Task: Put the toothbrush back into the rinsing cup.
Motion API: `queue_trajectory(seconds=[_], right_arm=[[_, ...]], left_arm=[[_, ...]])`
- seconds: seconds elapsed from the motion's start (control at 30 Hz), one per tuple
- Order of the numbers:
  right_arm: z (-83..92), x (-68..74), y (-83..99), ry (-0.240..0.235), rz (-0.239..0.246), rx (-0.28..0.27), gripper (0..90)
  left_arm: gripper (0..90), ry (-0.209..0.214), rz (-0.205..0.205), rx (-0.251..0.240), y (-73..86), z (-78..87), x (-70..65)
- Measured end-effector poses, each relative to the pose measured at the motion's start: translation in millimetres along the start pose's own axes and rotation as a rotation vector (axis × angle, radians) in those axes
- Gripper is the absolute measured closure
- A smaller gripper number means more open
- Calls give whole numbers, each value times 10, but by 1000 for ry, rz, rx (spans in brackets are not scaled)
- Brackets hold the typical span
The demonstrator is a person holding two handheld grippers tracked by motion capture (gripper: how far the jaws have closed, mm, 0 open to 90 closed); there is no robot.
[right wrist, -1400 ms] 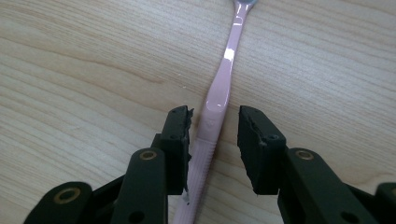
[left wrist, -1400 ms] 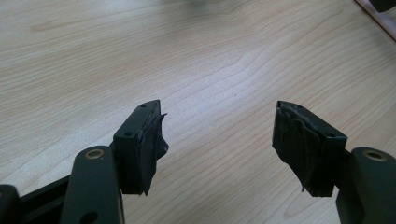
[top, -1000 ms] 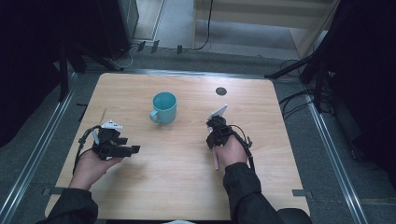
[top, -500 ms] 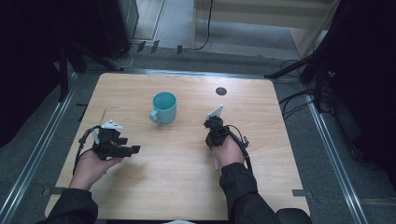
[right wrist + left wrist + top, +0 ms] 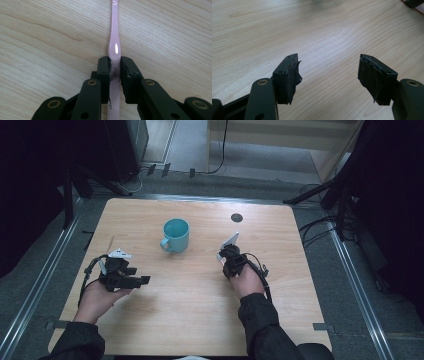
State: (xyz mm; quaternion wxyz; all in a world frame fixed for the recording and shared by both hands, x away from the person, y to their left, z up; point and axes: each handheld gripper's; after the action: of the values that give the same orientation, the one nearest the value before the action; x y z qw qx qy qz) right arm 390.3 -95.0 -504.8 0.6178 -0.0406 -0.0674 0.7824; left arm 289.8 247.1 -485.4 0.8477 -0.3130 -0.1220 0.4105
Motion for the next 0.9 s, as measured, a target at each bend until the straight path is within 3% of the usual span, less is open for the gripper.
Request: queue_trajectory(seconds=[0.23,0.5,0.57,0.9], right_arm=[[-1,-26,-17,-27,41,0,793],[1,-101,-43,-93,26,19,792],[-1,-101,-37,-93,50,10,792],[21,-124,-27,-82,55,12,792]], left_arm=[[332,-2,1,0,1,1,3],[332,2,1,3,1,-3,3],[332,0,-1,3,2,-2,6],[332,0,-1,4,4,-2,7]])
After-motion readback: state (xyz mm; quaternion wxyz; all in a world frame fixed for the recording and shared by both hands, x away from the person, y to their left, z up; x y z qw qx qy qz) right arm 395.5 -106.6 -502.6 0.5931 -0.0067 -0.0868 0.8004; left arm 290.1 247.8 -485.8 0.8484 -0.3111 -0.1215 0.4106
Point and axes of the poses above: each handheld gripper's, and its own axes: z roughly backward along the jaws, y roughly out of its underside, x roughly to its left, and after that the axes turned 14 degrees about -z, right-handed
